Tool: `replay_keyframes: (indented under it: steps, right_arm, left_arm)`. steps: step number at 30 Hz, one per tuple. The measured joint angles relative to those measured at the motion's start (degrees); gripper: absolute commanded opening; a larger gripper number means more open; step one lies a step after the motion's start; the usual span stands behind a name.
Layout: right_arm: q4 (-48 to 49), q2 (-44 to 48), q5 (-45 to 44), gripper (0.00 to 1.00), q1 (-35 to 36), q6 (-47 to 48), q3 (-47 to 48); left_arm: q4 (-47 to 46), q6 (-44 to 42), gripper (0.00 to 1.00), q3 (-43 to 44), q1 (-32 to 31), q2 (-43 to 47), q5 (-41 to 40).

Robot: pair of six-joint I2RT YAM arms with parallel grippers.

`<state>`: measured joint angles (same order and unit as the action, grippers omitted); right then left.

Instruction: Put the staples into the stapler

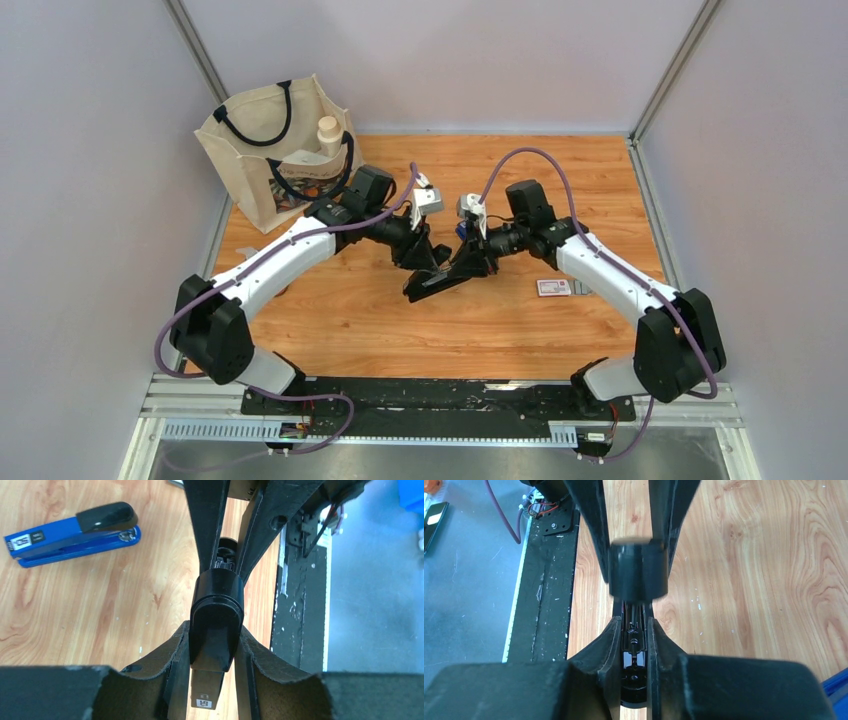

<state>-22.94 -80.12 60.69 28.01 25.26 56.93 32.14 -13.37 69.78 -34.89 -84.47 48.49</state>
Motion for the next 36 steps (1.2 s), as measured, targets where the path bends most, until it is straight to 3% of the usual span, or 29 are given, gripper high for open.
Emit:
replay_keyframes:
  steps: [7,15,26,36]
  right_arm:
    - [2.34,-0.52,2.4,0.0,-3.1,-1.68,0.0]
    - [6.1,-0.61,2.01,0.0,-4.17,-7.19,0.0]
    - [13.84,-0.63,0.9,0.0,-6.8,-15.93,-0.55]
    - [20.31,0.26,-0.2,0.0,-7.96,-21.03,-2.69]
  left_arm:
    - [-9.68,7.78,0.0,-4.04,7.32,3.89,5.31]
    - [-26.91,22.21,0.0,-12.94,15.72,8.98,8.5]
    - [-53.31,43.54,0.0,-23.98,25.77,12.44,7.37]
    - [-70.18,58.05,0.0,-30.36,31.69,13.0,3.08]
